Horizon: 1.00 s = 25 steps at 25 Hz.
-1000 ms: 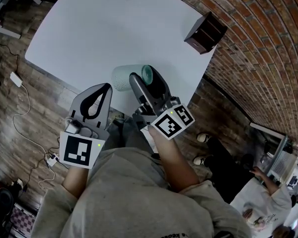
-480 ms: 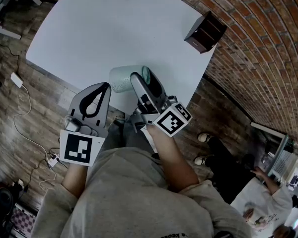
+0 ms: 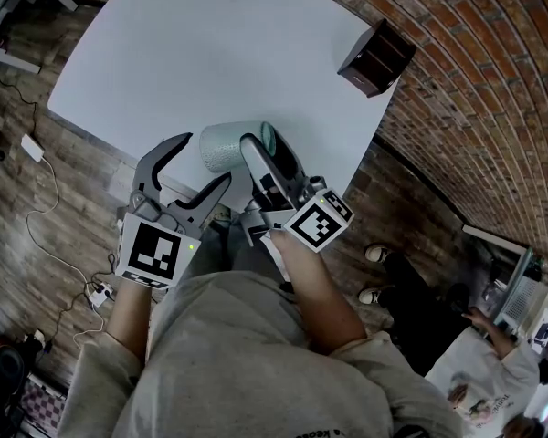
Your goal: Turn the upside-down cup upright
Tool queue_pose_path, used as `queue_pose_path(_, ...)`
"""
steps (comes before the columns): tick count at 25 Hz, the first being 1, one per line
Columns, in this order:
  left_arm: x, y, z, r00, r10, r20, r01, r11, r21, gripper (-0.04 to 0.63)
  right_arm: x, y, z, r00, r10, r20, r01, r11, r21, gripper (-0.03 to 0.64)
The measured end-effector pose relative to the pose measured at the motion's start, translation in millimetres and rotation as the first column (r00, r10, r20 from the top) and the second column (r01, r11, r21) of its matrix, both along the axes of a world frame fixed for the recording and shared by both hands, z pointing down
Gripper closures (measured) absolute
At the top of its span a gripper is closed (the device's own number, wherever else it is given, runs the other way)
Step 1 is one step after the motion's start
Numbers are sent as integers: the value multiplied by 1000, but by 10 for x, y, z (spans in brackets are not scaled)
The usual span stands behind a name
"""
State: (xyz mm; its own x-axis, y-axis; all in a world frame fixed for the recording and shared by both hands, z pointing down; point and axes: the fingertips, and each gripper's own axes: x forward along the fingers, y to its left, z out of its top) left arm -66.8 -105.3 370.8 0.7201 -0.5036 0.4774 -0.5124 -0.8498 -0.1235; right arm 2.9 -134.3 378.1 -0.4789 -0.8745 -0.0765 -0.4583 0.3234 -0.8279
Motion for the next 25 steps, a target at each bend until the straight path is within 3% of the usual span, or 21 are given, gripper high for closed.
queue_pose_path(9,159,-1,256,985,139,106,-140,990,1,193,-21,56,-10,1000,-19,14,19,1000,-3,313)
queue_pose_path(25,308,39,459,958,246,150,-244,969,-33,192,-45,132,-6,999,-39,31,39,999,-11,313)
